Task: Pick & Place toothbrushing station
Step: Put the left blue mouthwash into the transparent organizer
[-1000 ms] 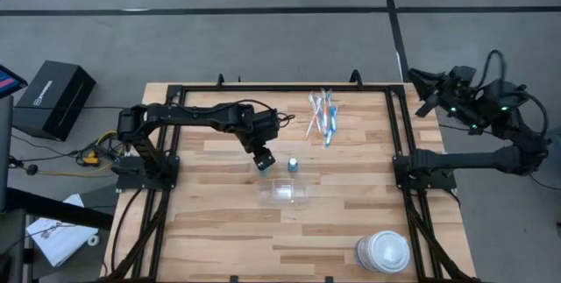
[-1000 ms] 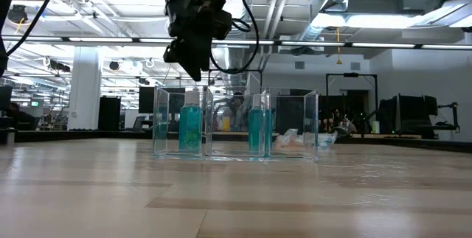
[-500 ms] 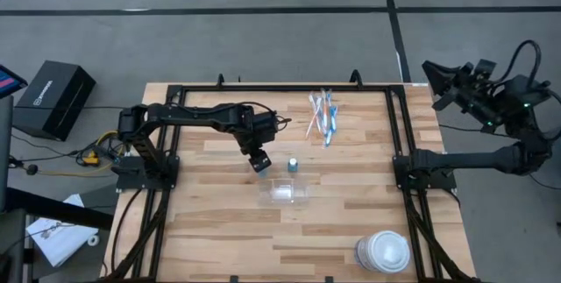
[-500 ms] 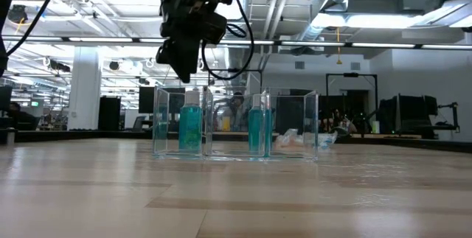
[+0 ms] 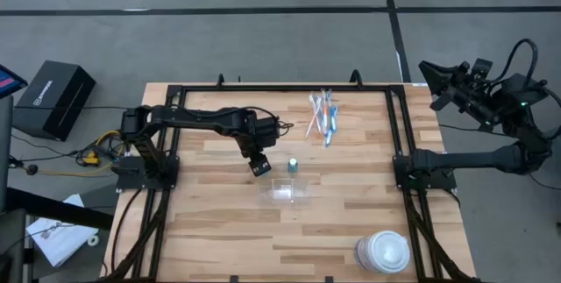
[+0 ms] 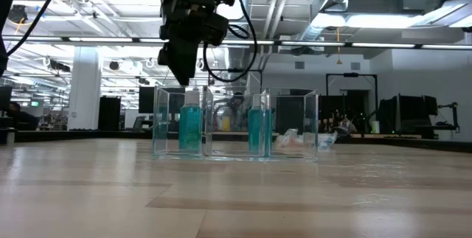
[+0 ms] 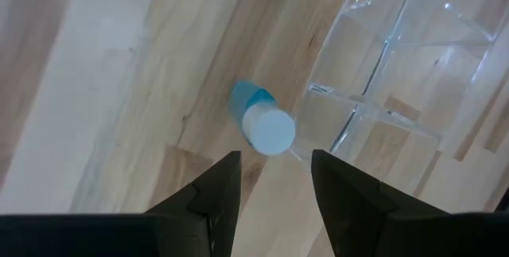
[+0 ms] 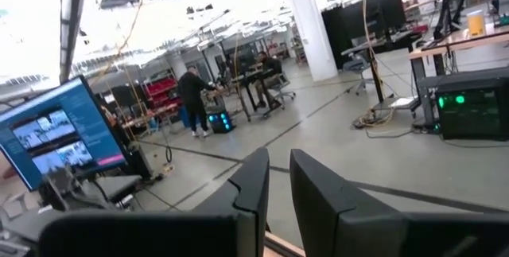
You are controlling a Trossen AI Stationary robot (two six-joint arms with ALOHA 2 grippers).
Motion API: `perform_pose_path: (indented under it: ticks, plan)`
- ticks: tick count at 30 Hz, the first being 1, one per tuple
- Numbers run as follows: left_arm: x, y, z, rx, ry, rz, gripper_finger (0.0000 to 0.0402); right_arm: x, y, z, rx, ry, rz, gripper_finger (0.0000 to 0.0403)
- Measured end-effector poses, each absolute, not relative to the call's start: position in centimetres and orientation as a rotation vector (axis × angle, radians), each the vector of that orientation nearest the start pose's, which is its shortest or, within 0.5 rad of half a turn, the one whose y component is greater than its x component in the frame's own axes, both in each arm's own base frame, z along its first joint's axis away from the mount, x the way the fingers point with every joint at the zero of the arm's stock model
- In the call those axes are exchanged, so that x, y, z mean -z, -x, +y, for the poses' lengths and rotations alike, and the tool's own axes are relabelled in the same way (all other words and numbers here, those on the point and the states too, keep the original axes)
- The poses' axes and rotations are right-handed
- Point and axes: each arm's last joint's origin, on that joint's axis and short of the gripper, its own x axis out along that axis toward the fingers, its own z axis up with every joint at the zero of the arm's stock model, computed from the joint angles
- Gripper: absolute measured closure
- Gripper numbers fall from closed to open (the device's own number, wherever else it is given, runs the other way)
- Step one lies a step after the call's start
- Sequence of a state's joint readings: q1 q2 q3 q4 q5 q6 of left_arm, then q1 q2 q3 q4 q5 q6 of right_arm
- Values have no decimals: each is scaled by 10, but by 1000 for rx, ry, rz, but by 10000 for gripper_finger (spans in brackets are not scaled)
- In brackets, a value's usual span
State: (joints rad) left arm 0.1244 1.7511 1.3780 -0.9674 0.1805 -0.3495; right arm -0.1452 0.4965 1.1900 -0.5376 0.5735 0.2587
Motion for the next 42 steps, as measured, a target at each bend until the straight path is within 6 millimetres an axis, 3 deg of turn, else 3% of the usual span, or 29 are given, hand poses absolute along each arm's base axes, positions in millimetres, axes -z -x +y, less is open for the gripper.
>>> perform_pose_path:
  ticks: [12,27,42]
  plan:
    - [-210,-349,34,-173,468,1404,253,-450,-26,-20,689,-285,-283,356]
    - [-226,-357,37,-156,466,1305,253,-451,-25,-20,686,-288,-298,356]
    - [-226,-355,37,-153,462,1336,253,-451,-26,-19,663,-285,-291,356]
